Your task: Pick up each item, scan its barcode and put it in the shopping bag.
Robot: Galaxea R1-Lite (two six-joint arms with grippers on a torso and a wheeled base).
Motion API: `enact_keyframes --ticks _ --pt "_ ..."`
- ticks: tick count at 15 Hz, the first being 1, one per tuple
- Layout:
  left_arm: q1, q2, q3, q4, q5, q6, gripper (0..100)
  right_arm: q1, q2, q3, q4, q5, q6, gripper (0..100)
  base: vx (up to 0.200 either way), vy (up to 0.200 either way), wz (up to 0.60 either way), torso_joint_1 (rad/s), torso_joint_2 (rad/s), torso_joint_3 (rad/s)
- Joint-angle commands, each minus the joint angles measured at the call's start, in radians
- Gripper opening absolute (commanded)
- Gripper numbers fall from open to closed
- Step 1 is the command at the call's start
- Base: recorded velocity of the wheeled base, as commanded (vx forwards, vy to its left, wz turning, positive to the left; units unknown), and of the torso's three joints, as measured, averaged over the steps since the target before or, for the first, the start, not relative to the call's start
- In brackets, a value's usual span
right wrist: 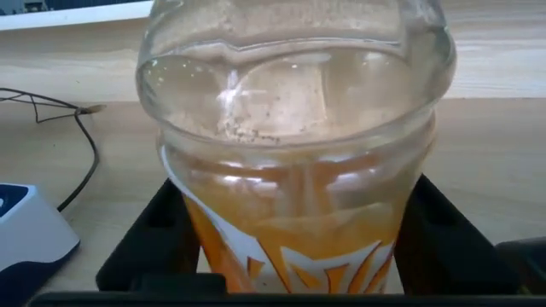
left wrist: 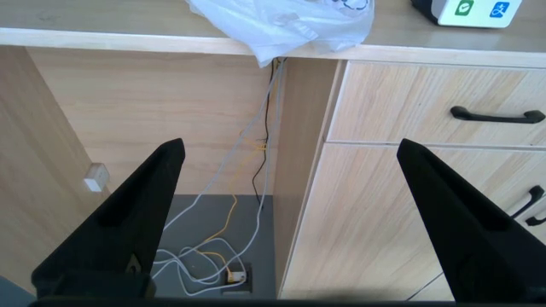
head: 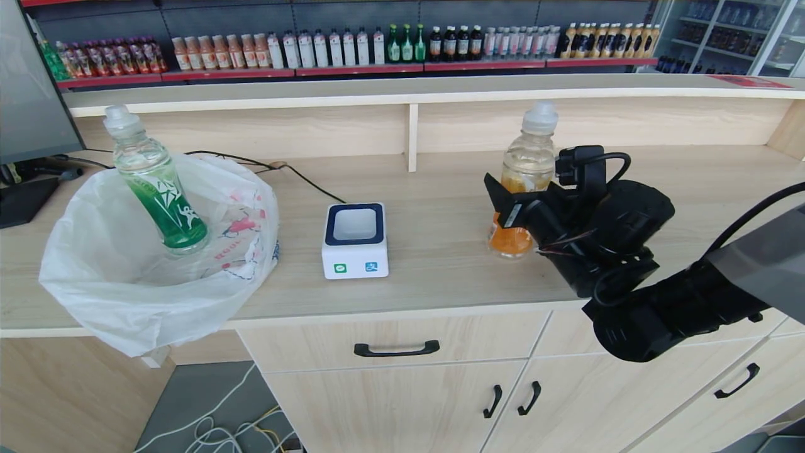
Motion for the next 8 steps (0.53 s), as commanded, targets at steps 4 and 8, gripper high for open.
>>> enact_keyframes --ticks 4,8 --pt "0.000 0.000 0.000 0.000 0.000 0.002 100 0.001 0.001 0.004 -0.006 0.000 -0.001 0 0.000 0.000 0.00 0.000 0.00 0.000" --pt "0.000 0.000 0.000 0.000 0.000 0.002 100 0.004 -0.011 0.002 -0.008 0.000 -0.001 0 0.000 0.000 0.00 0.000 0.00 0.000"
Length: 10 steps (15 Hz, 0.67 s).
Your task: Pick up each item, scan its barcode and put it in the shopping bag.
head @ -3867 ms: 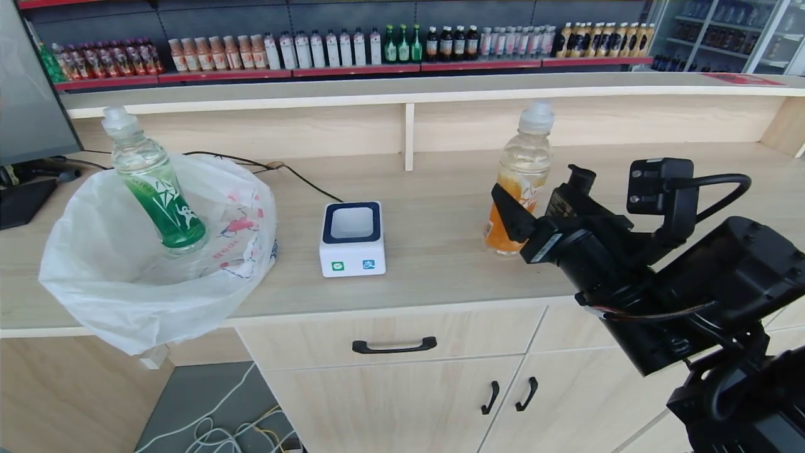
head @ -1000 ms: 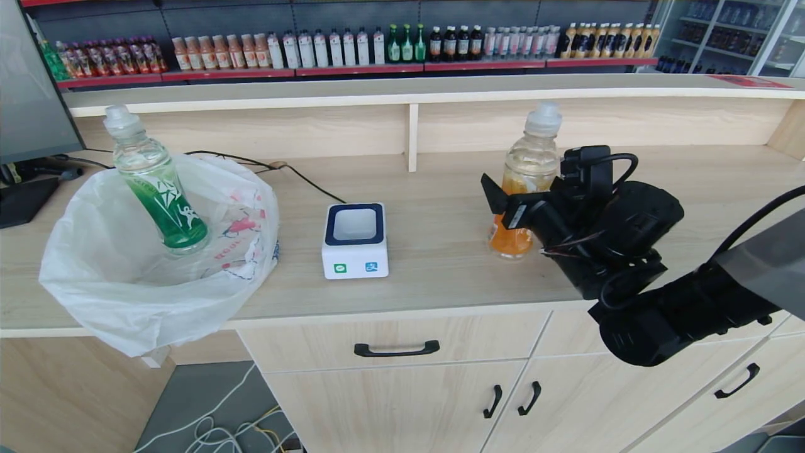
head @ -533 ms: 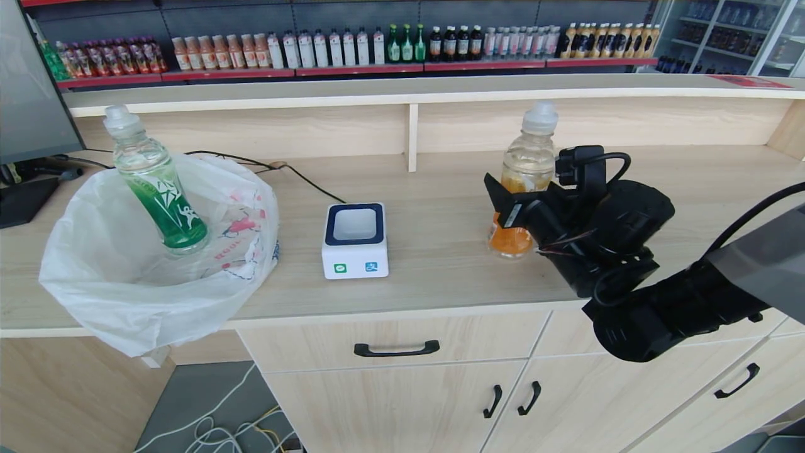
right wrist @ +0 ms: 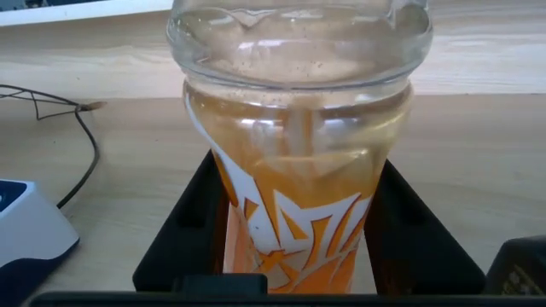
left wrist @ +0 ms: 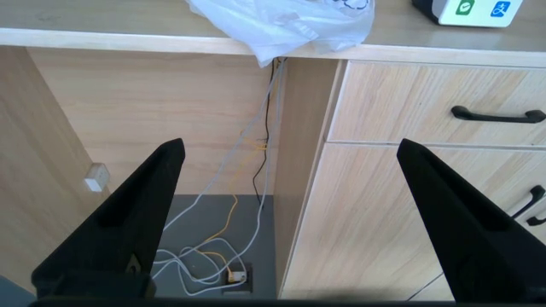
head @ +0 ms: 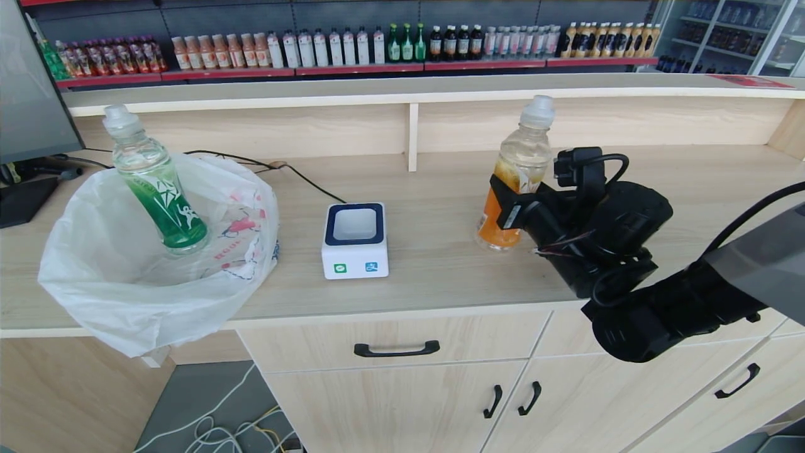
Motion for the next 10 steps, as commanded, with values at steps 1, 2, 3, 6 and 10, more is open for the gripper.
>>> enact_keyframes --ticks 1,2,3,6,10 --pt "0.000 0.000 0.000 0.000 0.000 0.000 100 0.002 -0.017 0.001 -0.002 0.000 -0.001 0 0.000 0.000 0.00 0.000 0.00 0.000" --pt "0.000 0.000 0.000 0.000 0.000 0.000 100 0.005 -0.028 0.004 -0.002 -0.001 -0.002 0 0.000 0.000 0.00 0.000 0.00 0.000" --pt "0.000 0.000 0.000 0.000 0.000 0.000 100 0.010 -0.042 0.008 -0.002 -0.001 -0.002 0 0.000 0.000 0.00 0.000 0.00 0.000" --pt "0.000 0.000 0.000 0.000 0.000 0.000 100 0.038 -0.083 0.008 0.002 -0.001 -0.005 0 0.000 0.000 0.00 0.000 0.00 0.000" --pt "0.000 0.000 0.000 0.000 0.000 -0.001 100 0.091 -0.178 0.084 0.001 -0.012 -0.022 0 0.000 0.000 0.00 0.000 0.00 0.000"
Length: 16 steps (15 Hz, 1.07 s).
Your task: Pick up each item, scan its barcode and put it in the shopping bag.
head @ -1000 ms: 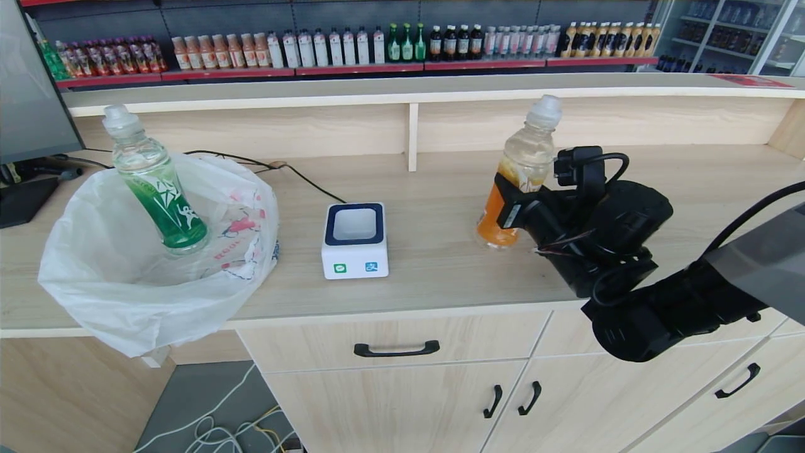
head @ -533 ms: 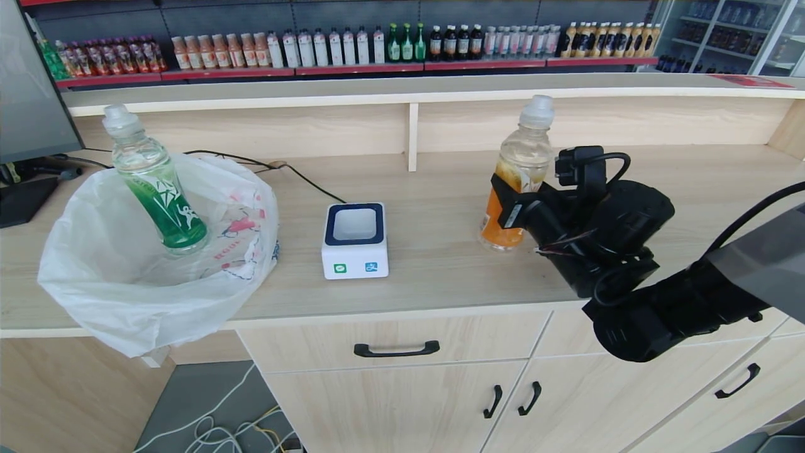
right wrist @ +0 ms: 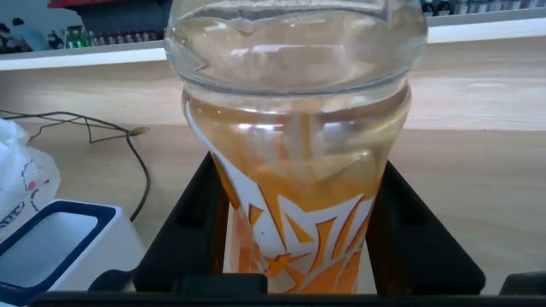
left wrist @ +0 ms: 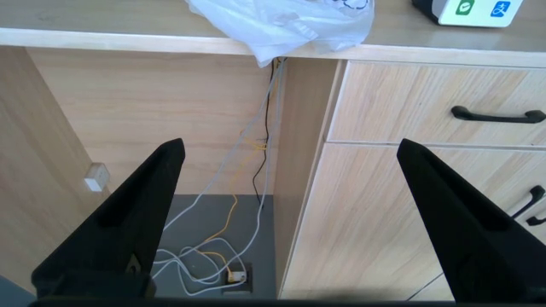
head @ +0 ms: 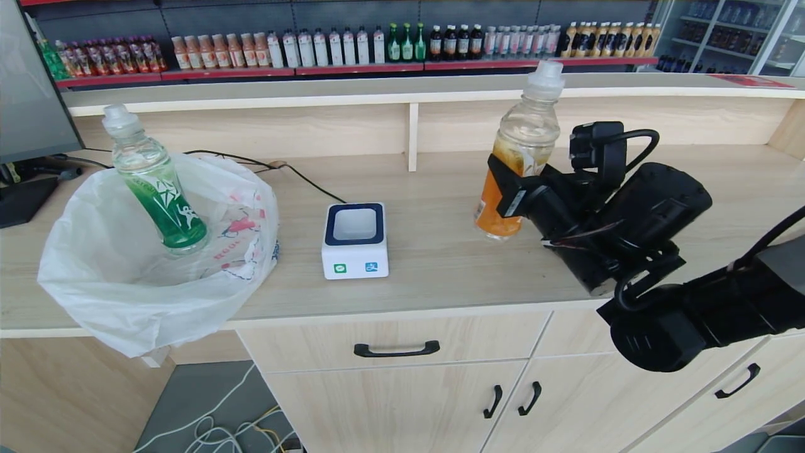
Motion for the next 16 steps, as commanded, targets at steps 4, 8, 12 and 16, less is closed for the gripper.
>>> enact_keyframes --ticks 4,8,12,16 --pt "0.000 0.000 0.000 0.000 0.000 0.000 100 0.130 -0.204 0.166 -0.002 -0.018 -0.051 0 0.000 0.000 0.00 0.000 0.00 0.000" --pt "0.000 0.000 0.000 0.000 0.000 0.000 100 0.220 -0.295 0.276 -0.002 -0.008 -0.062 0 0.000 0.000 0.00 0.000 0.00 0.000" --pt "0.000 0.000 0.000 0.000 0.000 0.000 100 0.286 -0.350 0.321 -0.010 0.018 0.039 0 0.000 0.000 0.00 0.000 0.00 0.000" --pt "0.000 0.000 0.000 0.000 0.000 0.000 100 0.286 -0.451 0.491 -0.108 0.153 0.159 0 0.000 0.000 0.00 0.000 0.00 0.000"
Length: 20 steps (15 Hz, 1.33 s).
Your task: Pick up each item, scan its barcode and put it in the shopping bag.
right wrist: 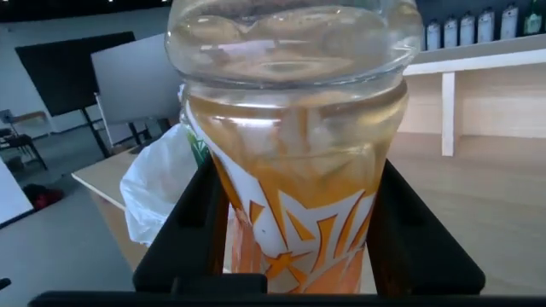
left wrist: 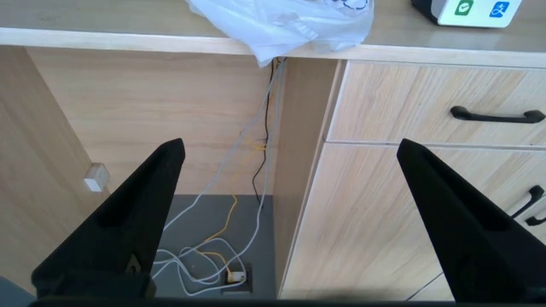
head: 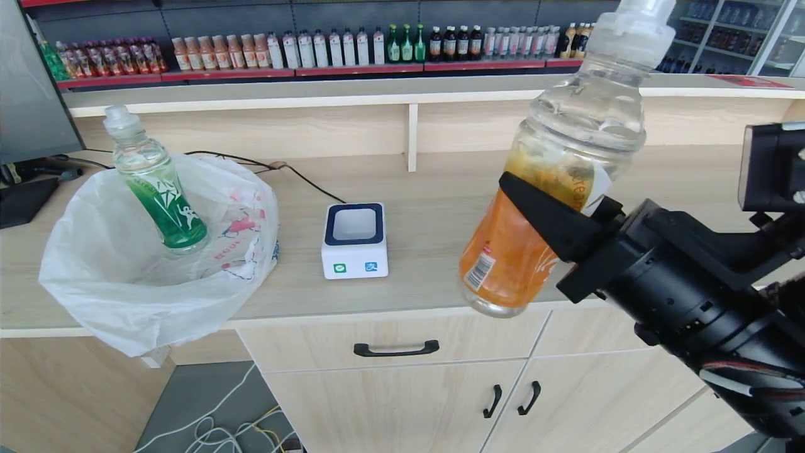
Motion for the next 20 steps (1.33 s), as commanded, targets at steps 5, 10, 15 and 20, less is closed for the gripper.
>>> enact_keyframes --ticks 5,10,15,20 --pt "0.000 0.000 0.000 0.000 0.000 0.000 100 0.021 -0.152 0.191 -0.079 0.139 0.220 0 0.000 0.000 0.00 0.000 0.00 0.000" --pt "0.000 0.000 0.000 0.000 0.000 0.000 100 0.021 -0.109 0.062 -0.079 0.186 0.407 0 0.000 0.000 0.00 0.000 0.00 0.000" --pt "0.000 0.000 0.000 0.000 0.000 0.000 100 0.022 -0.098 0.025 -0.079 0.294 0.542 0 0.000 0.000 0.00 0.000 0.00 0.000" --pt "0.000 0.000 0.000 0.000 0.000 0.000 100 0.022 -0.084 -0.007 -0.079 0.406 0.611 0 0.000 0.000 0.00 0.000 0.00 0.000"
